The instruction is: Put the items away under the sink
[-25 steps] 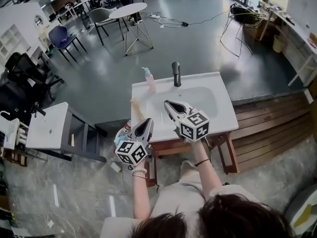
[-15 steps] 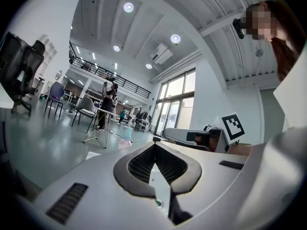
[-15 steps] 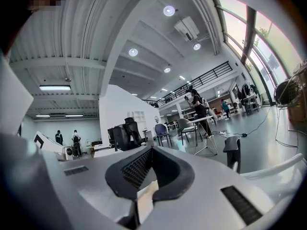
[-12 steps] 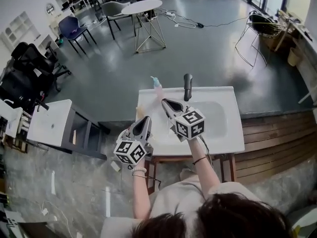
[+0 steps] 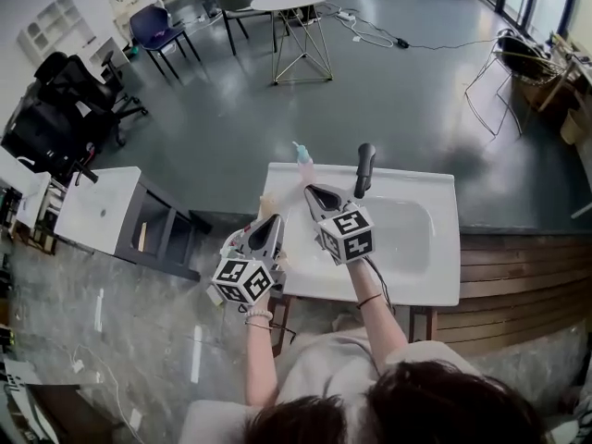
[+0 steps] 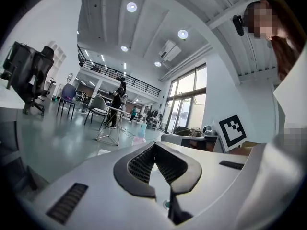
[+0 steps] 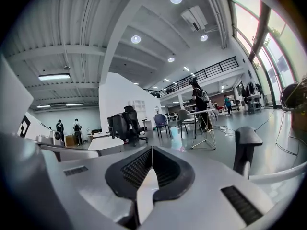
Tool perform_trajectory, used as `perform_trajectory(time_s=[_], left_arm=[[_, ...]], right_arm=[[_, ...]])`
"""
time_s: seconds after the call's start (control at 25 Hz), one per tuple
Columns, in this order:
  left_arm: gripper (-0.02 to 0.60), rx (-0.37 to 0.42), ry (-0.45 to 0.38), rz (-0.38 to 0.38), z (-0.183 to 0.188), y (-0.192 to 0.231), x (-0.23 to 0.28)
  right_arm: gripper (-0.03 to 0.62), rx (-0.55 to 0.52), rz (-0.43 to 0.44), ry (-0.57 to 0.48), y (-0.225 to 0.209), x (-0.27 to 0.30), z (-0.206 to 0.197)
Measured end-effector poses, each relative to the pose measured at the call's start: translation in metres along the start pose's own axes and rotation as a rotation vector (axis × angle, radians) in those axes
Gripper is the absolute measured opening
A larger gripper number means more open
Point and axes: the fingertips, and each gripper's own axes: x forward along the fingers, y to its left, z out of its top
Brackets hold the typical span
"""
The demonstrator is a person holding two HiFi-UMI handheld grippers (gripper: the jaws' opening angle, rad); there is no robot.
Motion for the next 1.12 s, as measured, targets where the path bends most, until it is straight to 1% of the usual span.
perform_trajectory(time_s=[0.16,0.36,0.52,0.68,0.72,0.76,0.8,0.88,1.12], left_arm=[[0.002,-0.021,0.039,0.020,-0.014,0.011,0.002],[0.002,-0.052,0.054,0.009,-0.020,0.029,0.017],[0.003,-0.072,0.072,-0.027,-0.019,0.040,0.029],[0.002,-0.071,0.082,-0.078,-0.017,0.047,0.047],[0.002,-0.072,0.086,-0.084,-0.018,0.050,0.049],[0.002,-0.073,0.089,-0.089,-0.018,0.053,0.051],[0.002,-0.075,0.090,-0.094,-0.018,0.056,0.053],[0.003,-0.078,0.092,-0.101,-0.016,0.062,0.056],[0.002,-0.091,0.107,-0.119,-0.016,0.078,0.064]], right_arm=[[0.018,0.000,0.000,0.021,-0.001,0.011,-0.012],[0.018,0.005,-0.038,0.033,-0.014,0.025,-0.020],[0.018,-0.030,-0.095,0.029,-0.021,0.034,-0.016],[0.023,-0.043,-0.141,0.028,-0.032,0.045,-0.015],[0.049,-0.043,-0.151,0.030,-0.034,0.048,-0.017],[0.096,-0.041,-0.162,0.031,-0.036,0.050,-0.017],[0.112,-0.038,-0.173,0.030,-0.038,0.052,-0.018],[0.118,-0.034,-0.192,0.029,-0.043,0.056,-0.018],[0.186,-0.004,-0.221,0.037,-0.052,0.071,-0.024]])
